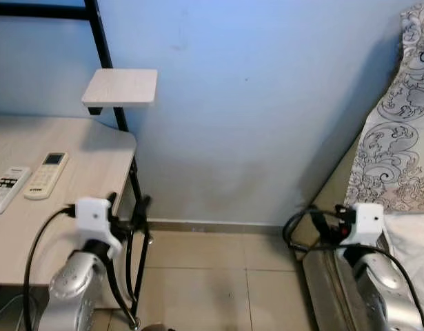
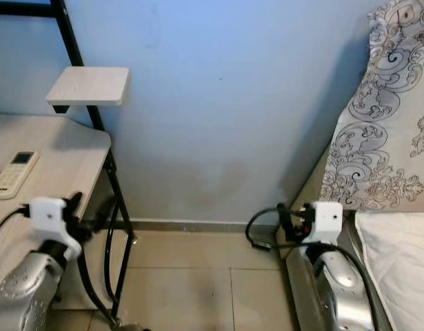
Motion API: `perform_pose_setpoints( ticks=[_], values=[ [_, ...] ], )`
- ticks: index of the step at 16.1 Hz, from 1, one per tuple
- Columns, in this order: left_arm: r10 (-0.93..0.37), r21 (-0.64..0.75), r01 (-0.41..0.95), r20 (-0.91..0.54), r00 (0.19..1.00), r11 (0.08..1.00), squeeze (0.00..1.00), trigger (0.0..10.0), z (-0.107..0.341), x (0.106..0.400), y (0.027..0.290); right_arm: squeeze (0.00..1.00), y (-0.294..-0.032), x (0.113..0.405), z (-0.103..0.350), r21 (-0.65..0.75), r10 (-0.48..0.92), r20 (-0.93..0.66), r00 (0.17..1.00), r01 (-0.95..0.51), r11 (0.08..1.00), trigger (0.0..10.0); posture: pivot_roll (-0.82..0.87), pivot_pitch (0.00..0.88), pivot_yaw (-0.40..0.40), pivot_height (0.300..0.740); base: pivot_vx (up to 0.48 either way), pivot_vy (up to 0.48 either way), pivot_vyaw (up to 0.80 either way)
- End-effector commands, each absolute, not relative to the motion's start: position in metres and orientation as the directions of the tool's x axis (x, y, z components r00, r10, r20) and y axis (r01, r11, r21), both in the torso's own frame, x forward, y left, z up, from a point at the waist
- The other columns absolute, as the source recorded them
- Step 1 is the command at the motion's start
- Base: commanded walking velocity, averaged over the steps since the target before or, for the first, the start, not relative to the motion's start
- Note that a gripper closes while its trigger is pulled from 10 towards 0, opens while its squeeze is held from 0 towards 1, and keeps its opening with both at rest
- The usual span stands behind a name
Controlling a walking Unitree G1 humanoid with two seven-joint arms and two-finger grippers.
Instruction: Clean up the room
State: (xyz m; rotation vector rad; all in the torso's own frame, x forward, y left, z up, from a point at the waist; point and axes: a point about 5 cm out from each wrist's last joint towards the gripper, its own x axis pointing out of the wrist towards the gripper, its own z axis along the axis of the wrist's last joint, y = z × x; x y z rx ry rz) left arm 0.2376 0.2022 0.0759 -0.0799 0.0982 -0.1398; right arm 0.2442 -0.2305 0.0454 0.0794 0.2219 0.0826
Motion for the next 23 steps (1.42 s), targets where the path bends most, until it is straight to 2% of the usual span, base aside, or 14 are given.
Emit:
perform_pose_setpoints(
  ticks=[1, 5, 12, 23],
  values=[
    [-0.148, -0.088, 0.142, -0.073, 0.986, 0.986, 0.0, 10.0, 0.081, 0.245, 0.188, 0.0, -0.217, 0.248, 0.048, 0.1, 0.12, -0.196, 0.973, -0.102, 0.99, 10.0, 0.01, 0.0, -0.041, 0.74, 0.0, 0.0, 0.0],
    [-0.191, -0.065, 0.186, -0.075, 0.979, 0.98, 0.0, 10.0, 0.085, 0.245, 0.181, 0.0, -0.194, 0.241, 0.042, 0.097, 0.251, -0.221, 0.942, -0.235, 0.967, 10.0, 0.02, 0.0, -0.04, 0.74, 0.0, 0.0, 0.0],
    [-0.176, -0.062, 0.173, -0.058, 0.983, 0.983, 0.0, 10.0, 0.092, 0.258, 0.181, 0.0, -0.18, 0.248, 0.046, 0.122, 0.251, -0.203, 0.947, -0.23, 0.966, 10.0, 0.01, 0.0, -0.028, 0.74, 0.0, 0.0, 0.0],
    [-0.196, -0.046, 0.193, -0.06, 0.979, 0.98, 0.0, 10.0, 0.091, 0.268, 0.176, 0.0, -0.172, 0.252, 0.047, 0.126, 0.25, -0.204, 0.947, -0.228, 0.966, 10.0, 0.0, 0.0, -0.013, 0.74, -0.318, -0.264, 0.0]
  ],
)
